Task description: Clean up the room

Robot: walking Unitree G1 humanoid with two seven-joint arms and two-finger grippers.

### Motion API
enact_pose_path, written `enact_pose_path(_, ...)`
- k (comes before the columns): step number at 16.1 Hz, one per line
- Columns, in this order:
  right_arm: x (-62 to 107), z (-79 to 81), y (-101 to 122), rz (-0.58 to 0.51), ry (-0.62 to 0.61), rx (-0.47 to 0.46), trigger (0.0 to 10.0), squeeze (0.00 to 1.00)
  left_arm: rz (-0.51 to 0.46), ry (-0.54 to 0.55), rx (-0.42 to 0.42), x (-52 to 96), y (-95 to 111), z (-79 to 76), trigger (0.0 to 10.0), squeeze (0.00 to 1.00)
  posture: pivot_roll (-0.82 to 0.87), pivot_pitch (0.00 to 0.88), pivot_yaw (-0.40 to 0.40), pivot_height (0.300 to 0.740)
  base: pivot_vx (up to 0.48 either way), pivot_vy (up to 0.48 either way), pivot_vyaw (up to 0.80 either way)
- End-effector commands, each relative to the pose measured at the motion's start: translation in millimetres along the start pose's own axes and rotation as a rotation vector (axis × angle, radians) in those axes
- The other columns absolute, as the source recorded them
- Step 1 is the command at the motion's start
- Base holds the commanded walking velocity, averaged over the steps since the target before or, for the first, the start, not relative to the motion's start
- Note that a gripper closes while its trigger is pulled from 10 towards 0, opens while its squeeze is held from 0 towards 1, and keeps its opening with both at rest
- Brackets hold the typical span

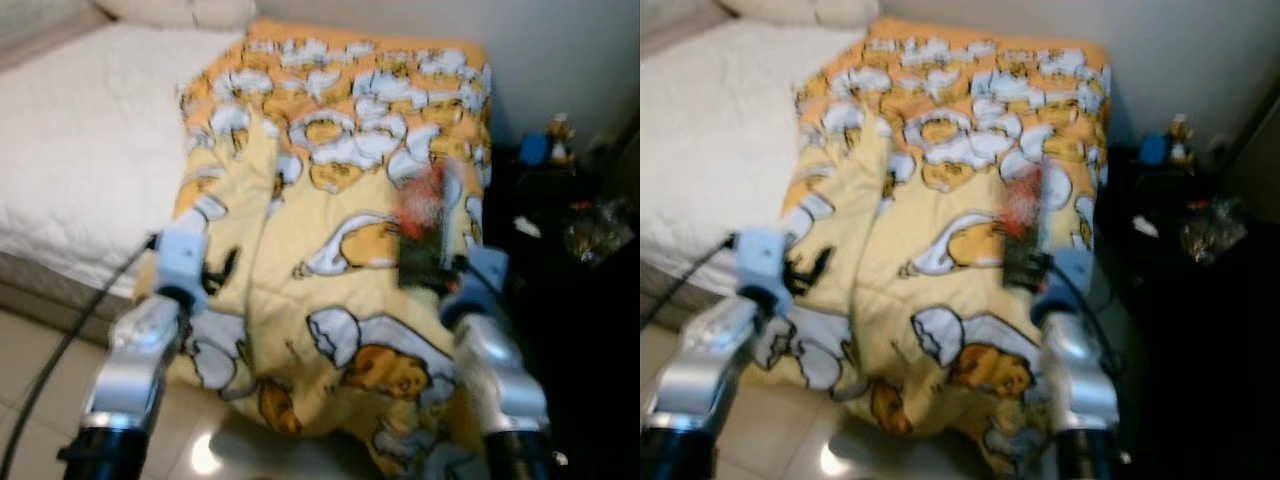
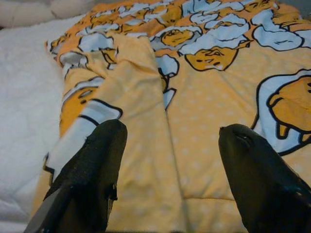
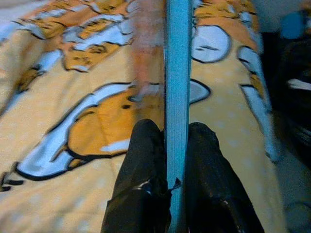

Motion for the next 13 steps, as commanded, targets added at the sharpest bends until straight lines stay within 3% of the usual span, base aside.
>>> enact_pose_path(1, -1.4, 13.7, 15.6, -0.062, 0.038, -0.002, 10.0, 0.00, 0.003, 0.031, -0.015, 1.8, 1.8, 12.4, 10.0, 0.00, 0.03, 0.000, 0.040, 0.740, 0.000, 0.307, -0.76)
enact_pose_path(13, -1.4, 10.3, 16.1, -0.066, 0.035, 0.002, 10.0, 0.00, 0.004, 0.041, 0.004, 1.1, 2.5, 13.6, 10.0, 0.00, 0.04, 0.000, 0.033, 0.740, 0.000, 0.314, -0.75)
Point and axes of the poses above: a point about 5 cm out from each wrist's last joint towards the gripper, its own x axis pointing back from the gripper into the wrist, its own y axis along the axis of the wrist's last joint, z = x × y, the point moved 5 cm from there along -x, pointing out of the wrist towards the gripper, and after that the axes turned 2 degrees about -x, right-handed, at the moved point
